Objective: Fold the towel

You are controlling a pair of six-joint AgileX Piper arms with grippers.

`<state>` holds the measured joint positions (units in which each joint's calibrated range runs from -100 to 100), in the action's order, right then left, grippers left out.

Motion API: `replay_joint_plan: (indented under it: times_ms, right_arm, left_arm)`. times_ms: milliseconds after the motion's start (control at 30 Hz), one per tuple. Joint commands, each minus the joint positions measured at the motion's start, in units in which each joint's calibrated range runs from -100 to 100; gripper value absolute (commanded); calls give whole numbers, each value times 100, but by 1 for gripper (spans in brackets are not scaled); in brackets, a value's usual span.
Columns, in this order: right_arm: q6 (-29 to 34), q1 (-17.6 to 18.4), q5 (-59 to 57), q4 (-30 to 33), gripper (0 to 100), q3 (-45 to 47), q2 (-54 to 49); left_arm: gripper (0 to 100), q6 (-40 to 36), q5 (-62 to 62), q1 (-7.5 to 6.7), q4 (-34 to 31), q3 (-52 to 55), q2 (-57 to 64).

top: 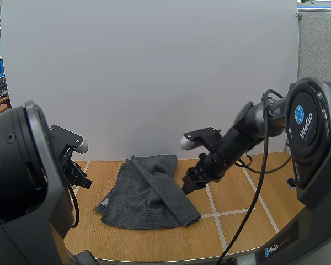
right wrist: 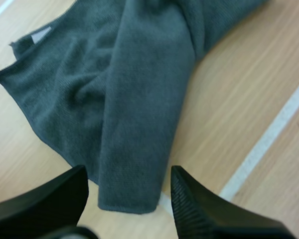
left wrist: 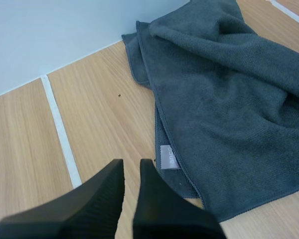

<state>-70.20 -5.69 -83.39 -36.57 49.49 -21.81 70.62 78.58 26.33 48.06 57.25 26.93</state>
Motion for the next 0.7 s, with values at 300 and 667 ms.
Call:
replay_joint_plan:
  times_ms: [300, 667]
  right_arm:
    - [-735, -367, -173, -408, 82, 679, -94]
    - [-1213, -1282, -1661, -1036, 60, 641, -677]
  left_arm:
    - [21, 667, 2142, -16, 584, -1, 61]
    - [58, 957, 2142, -16, 641, -1, 61]
